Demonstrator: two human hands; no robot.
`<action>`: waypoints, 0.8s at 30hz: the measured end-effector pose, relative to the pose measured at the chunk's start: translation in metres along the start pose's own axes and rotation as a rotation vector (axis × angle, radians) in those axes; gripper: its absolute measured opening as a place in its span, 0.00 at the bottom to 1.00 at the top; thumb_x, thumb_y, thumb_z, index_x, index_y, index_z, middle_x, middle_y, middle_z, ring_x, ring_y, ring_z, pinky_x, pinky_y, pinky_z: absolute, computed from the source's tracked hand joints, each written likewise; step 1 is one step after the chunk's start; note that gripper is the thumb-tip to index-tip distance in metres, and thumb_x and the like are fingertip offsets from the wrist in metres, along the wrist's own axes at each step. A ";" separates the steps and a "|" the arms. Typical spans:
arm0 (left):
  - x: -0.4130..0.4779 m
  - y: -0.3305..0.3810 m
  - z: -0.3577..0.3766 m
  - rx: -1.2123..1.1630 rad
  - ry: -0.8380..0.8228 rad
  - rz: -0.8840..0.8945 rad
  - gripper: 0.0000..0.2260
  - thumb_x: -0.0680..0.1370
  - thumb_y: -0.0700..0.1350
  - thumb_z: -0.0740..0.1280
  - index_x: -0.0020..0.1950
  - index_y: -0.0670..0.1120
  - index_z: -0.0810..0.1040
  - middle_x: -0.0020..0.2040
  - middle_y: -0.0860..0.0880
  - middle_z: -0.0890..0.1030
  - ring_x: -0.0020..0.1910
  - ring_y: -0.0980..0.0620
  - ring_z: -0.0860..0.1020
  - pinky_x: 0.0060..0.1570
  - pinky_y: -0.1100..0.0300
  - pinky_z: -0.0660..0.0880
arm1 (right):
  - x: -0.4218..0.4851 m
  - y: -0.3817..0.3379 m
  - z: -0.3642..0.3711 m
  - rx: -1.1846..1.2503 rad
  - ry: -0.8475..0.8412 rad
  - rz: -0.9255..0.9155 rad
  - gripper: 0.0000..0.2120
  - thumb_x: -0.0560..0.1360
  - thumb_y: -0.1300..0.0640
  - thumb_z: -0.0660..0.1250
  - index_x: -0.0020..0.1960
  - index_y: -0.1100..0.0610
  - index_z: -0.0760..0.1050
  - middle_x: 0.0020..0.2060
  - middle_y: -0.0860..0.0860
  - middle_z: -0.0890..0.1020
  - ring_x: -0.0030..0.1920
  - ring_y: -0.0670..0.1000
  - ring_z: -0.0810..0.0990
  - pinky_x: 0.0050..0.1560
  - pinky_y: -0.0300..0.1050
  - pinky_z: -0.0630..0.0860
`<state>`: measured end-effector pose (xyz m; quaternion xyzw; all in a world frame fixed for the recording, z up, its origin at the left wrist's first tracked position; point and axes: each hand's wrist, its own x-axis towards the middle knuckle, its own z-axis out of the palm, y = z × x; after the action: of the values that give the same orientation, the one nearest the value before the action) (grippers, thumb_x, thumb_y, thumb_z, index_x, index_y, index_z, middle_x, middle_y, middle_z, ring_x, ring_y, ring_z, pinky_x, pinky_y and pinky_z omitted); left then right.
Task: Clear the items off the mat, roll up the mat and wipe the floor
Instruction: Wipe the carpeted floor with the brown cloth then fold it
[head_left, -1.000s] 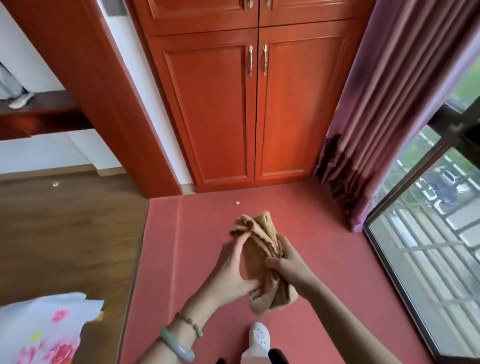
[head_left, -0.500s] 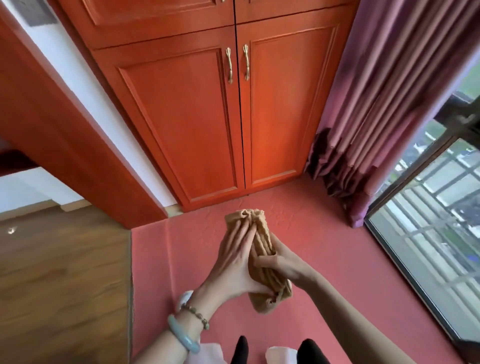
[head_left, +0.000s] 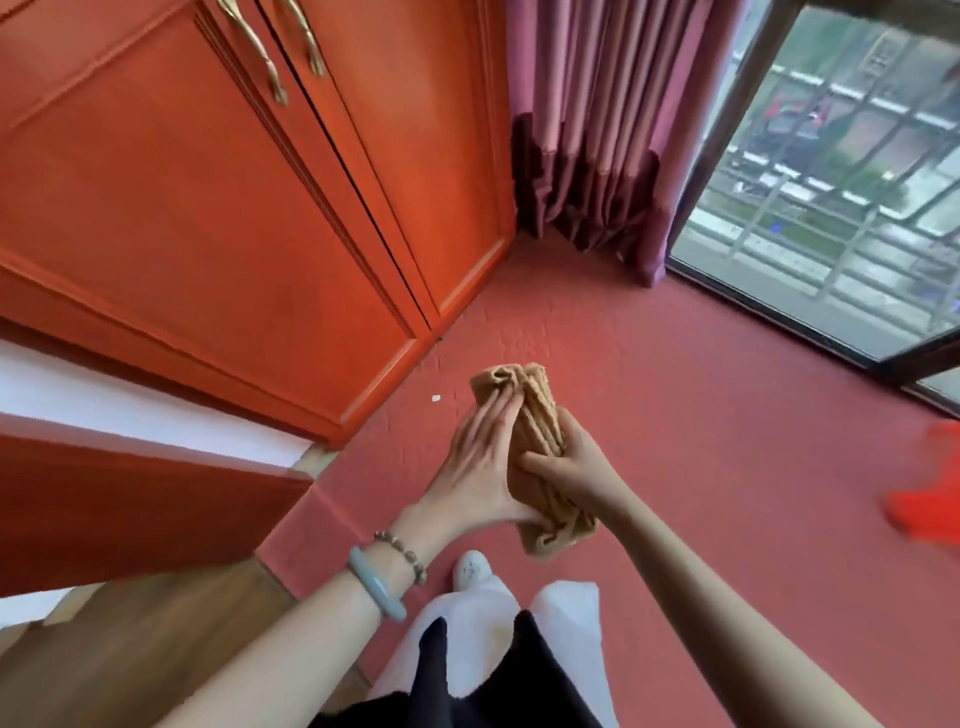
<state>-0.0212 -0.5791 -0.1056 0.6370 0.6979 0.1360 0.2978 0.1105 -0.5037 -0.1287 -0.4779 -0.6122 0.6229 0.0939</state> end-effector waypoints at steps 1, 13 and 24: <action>0.002 -0.002 0.006 -0.004 0.002 0.021 0.58 0.61 0.57 0.78 0.75 0.51 0.37 0.72 0.61 0.36 0.69 0.67 0.32 0.66 0.72 0.31 | -0.001 0.005 0.002 0.011 0.022 0.016 0.29 0.61 0.47 0.72 0.59 0.50 0.70 0.50 0.47 0.80 0.52 0.47 0.79 0.52 0.42 0.73; 0.030 -0.135 0.123 -0.159 0.092 -0.118 0.50 0.64 0.54 0.78 0.77 0.51 0.50 0.74 0.60 0.51 0.72 0.67 0.43 0.70 0.67 0.44 | 0.055 0.154 0.017 -0.023 0.312 0.133 0.23 0.69 0.54 0.73 0.61 0.51 0.70 0.49 0.46 0.79 0.50 0.48 0.77 0.48 0.40 0.68; 0.127 -0.448 0.337 0.251 -0.052 -0.327 0.39 0.76 0.64 0.57 0.78 0.48 0.41 0.78 0.49 0.41 0.76 0.51 0.39 0.74 0.51 0.40 | 0.280 0.383 0.084 -0.131 0.396 0.067 0.22 0.69 0.54 0.73 0.60 0.51 0.71 0.49 0.48 0.79 0.51 0.50 0.77 0.46 0.41 0.68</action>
<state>-0.1864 -0.5872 -0.6564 0.5505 0.7957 -0.0189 0.2519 0.0833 -0.4525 -0.6074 -0.6163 -0.6047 0.4784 0.1603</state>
